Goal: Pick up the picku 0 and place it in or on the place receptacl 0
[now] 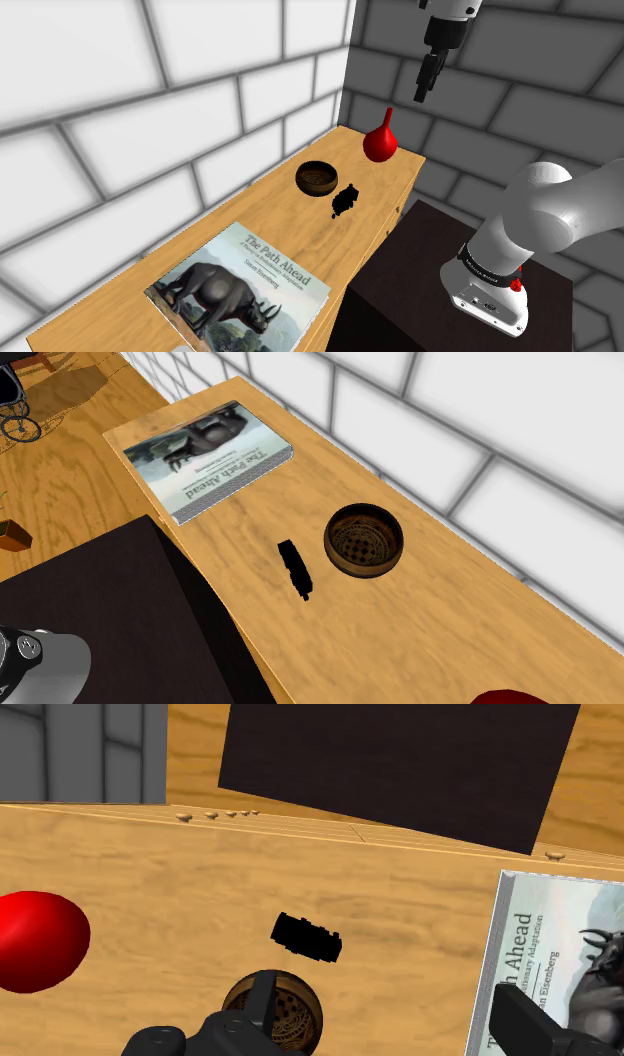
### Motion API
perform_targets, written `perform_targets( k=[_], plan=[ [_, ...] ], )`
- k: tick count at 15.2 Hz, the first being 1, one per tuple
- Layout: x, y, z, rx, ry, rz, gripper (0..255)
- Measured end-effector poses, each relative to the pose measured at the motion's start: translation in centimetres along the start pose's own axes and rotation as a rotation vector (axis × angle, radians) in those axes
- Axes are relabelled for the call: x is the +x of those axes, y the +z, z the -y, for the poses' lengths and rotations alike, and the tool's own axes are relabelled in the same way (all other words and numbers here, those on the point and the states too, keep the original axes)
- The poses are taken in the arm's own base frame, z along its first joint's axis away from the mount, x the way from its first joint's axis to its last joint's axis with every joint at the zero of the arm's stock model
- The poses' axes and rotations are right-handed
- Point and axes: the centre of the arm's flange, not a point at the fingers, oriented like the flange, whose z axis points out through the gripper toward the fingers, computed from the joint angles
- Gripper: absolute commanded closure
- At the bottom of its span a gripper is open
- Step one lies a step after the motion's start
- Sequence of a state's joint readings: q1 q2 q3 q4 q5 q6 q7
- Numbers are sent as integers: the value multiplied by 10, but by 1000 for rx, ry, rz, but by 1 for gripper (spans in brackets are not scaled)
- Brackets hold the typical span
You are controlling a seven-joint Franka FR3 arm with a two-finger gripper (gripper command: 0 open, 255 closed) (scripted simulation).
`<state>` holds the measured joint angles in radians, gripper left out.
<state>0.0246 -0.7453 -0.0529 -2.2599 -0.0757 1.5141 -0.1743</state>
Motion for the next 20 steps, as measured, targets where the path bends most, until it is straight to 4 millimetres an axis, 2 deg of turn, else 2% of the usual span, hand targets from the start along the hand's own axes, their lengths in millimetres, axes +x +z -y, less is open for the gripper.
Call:
perform_targets(
  k=[2, 5, 17, 20],
  plan=[
    [1, 6, -1, 1, -16, 0, 0],
    [11, 36, -12, 4, -103, -3, 0],
    [56, 184, -44, 21, -519, -19, 0],
    [71, 221, -46, 25, -624, -23, 0]
  ],
)
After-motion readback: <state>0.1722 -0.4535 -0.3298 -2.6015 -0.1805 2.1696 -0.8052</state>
